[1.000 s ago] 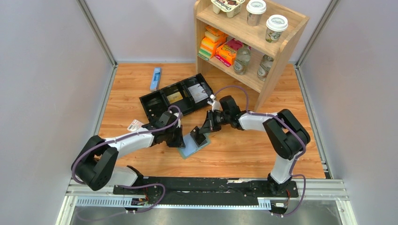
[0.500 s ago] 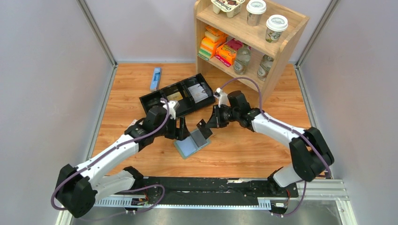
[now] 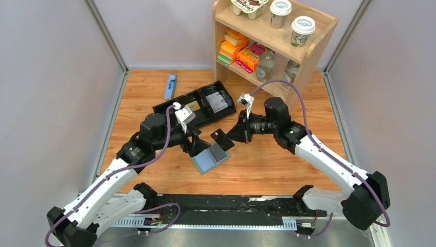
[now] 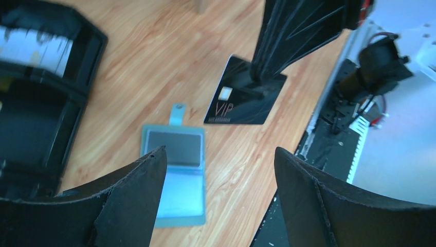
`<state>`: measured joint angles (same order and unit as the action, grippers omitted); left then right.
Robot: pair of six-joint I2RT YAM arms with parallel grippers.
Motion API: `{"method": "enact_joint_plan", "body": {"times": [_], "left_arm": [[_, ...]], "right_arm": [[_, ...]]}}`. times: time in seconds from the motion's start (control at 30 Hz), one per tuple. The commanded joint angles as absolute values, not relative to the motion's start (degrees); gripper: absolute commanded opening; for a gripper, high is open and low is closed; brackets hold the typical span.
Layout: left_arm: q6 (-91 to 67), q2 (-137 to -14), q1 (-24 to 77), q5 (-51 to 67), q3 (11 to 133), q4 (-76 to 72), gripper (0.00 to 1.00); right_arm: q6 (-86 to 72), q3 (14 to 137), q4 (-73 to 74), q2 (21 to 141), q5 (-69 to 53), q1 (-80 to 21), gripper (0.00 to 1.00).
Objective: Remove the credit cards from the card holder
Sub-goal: Remove the credit card from the card holder, then place the credit card in the storage box.
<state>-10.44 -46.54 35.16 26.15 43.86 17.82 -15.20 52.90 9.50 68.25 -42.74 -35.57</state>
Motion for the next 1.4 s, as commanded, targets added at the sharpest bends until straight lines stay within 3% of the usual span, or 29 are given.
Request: {"method": "enact_joint_plan", "body": {"times": [0.0,0.27,0.43,0.57,0.63,0.67,0.73,0.83,0.93,1.03,1.23,1.27,1.37], "left_arm": [[-3.26,-46.93,35.16,37.42,48.95,18.53,0.83],[-0.18,-52.64,35.24,45.61,53.26,22.76,0.77],[1.67,-55.89,35.24,48.42,54.58,24.69,0.65],[1.58,-57.21,35.16,50.18,55.02,25.05,0.45],[1.06,-57.65,35.24,51.23,54.93,24.35,0.28],[0.36,-57.57,35.16,51.24,55.02,24.26,0.11],[0.35,-57.66,35.24,50.98,54.84,24.17,0.0],[0.35,-57.31,35.16,48.09,54.32,24.96,0.0],[-1.75,-56.43,35.16,41.78,53.09,25.22,0.0],[-4.03,-54.41,35.16,32.9,51.51,25.4,0.0],[-10.36,-50.1,32.71,11.89,48.43,25.75,0.0],[-11.5,-49.49,32.0,7.43,48.34,26.19,0.0],[-17.47,-48.52,26.65,0.28,47.2,26.98,0.0]], "right_arm": [[-10.55,55.11,8.97,65.04,-49.04,-37.09,0.0],[-8.0,55.81,9.4,64.51,-52.47,-38.58,0.0],[-7.38,55.9,9.49,64.42,-52.82,-38.85,0.0],[-7.38,55.99,9.41,64.77,-53.7,-38.94,0.0],[-7.21,55.81,9.32,65.04,-53.7,-39.02,0.0],[-7.12,55.72,9.4,65.13,-53.7,-39.02,0.0],[-6.94,55.72,9.84,65.3,-52.74,-39.02,0.0],[-7.12,55.55,10.19,65.39,-50.72,-39.02,0.01],[-7.29,55.46,11.16,65.3,-46.42,-38.94,0.22],[-8.0,55.72,12.22,65.48,-40.27,-38.85,0.57],[-10.72,55.28,13.01,65.3,-27.98,-38.58,0.95],[-11.42,55.2,13.01,65.3,-25.86,-38.41,1.0],[-14.49,54.76,12.75,65.39,-20.32,-37.62,1.0]]}}
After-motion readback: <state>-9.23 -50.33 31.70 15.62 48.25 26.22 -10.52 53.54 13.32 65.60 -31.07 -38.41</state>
